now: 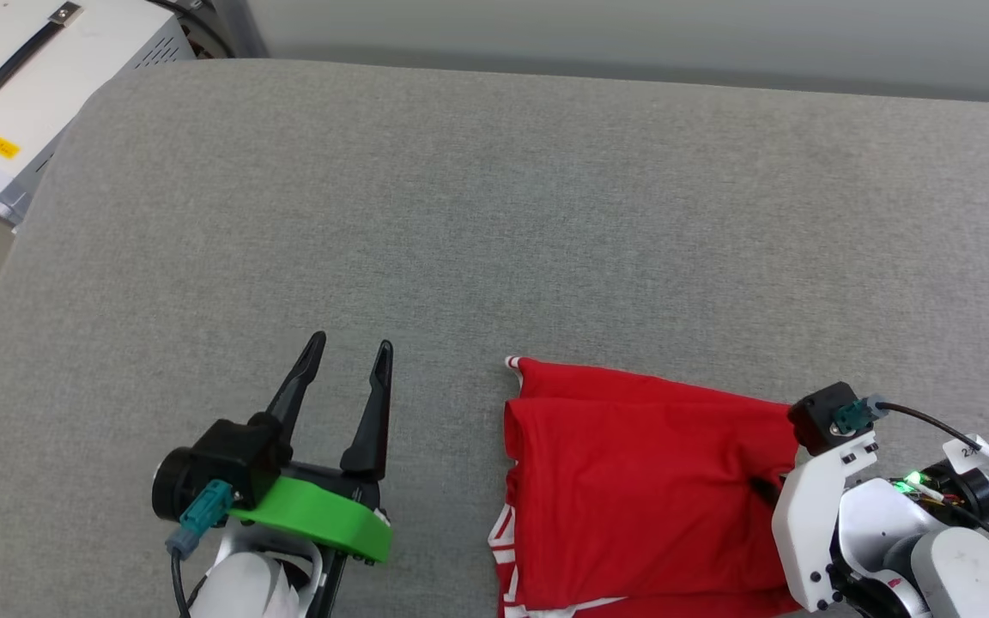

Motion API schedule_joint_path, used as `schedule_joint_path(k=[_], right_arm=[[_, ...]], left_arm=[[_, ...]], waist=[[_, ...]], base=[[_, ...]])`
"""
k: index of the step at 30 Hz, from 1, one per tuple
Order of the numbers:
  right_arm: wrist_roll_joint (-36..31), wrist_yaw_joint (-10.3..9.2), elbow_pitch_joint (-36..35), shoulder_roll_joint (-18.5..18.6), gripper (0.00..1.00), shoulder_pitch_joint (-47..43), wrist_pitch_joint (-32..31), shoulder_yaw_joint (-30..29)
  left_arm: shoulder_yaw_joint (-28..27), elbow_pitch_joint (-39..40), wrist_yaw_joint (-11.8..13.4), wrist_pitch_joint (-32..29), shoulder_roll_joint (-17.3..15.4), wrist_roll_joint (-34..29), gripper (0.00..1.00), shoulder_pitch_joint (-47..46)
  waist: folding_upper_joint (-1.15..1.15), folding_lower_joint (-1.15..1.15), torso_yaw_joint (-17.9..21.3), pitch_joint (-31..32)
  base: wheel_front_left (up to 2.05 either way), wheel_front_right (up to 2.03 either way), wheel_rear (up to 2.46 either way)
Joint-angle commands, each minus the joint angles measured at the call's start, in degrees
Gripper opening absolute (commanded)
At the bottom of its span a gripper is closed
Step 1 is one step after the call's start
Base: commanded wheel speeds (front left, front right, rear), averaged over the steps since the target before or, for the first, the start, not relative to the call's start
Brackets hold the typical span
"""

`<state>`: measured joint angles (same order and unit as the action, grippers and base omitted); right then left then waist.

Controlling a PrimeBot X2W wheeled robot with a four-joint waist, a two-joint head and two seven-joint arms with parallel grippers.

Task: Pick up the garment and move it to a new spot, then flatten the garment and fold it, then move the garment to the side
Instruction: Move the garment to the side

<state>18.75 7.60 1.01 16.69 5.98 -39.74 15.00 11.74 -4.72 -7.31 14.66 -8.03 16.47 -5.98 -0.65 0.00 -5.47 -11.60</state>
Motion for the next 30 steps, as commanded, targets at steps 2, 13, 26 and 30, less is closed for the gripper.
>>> schedule_joint_path(k=[2,13,26,30], right_arm=[[-1.06,-0.11,-1.35,3.55,0.00,1.80,0.52,1.52],[-4.97,-0.11,-5.43,22.65,0.00,10.17,2.63,6.62],[-4.02,-0.11,13.36,33.64,0.00,16.48,14.59,-1.00],[-5.34,-0.11,21.17,33.30,0.00,19.72,20.85,-4.22]], left_arm=[[0.63,-0.03,-0.18,0.34,-0.06,0.55,1.00,0.56],[5.89,1.34,-0.18,0.34,0.29,0.12,1.00,-0.24],[11.75,4.82,-0.18,0.34,-3.06,-0.59,1.00,-8.00],[11.42,5.43,-0.18,0.34,-5.13,-0.69,1.00,-9.38]], waist=[[0.65,0.00,3.21,1.68],[0.65,0.00,13.91,-1.24],[0.65,0.00,20.78,-13.83],[0.65,0.00,20.93,-17.19]], base=[[0.00,0.00,0.00],[0.00,0.00,0.00],[0.00,0.00,0.00],[0.00,0.00,0.00]])
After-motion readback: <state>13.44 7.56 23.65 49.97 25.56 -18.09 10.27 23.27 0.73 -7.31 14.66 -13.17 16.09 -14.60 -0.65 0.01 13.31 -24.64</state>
